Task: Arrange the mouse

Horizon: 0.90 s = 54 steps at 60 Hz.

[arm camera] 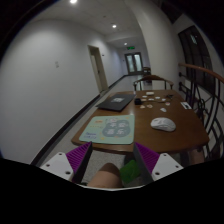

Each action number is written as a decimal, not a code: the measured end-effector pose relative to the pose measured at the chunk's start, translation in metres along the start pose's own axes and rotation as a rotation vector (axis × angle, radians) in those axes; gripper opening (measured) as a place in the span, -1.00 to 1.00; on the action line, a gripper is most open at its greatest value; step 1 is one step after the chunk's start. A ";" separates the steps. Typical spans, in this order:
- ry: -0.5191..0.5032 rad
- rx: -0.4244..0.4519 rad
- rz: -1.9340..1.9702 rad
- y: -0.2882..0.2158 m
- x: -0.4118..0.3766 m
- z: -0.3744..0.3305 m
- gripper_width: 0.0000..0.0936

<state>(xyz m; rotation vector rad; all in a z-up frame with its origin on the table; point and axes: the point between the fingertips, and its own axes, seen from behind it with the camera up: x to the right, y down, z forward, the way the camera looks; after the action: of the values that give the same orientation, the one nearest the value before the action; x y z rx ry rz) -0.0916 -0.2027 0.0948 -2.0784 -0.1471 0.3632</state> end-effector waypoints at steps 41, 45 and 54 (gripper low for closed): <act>0.308 -0.128 -0.094 -0.007 0.269 0.134 0.78; 0.298 -0.140 -0.092 -0.012 0.272 0.143 0.79; 0.299 -0.146 -0.121 -0.032 0.285 0.171 0.78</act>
<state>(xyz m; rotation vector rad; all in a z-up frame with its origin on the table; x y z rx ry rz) 0.1261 0.0259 -0.0143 -2.2285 -0.1221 -0.0353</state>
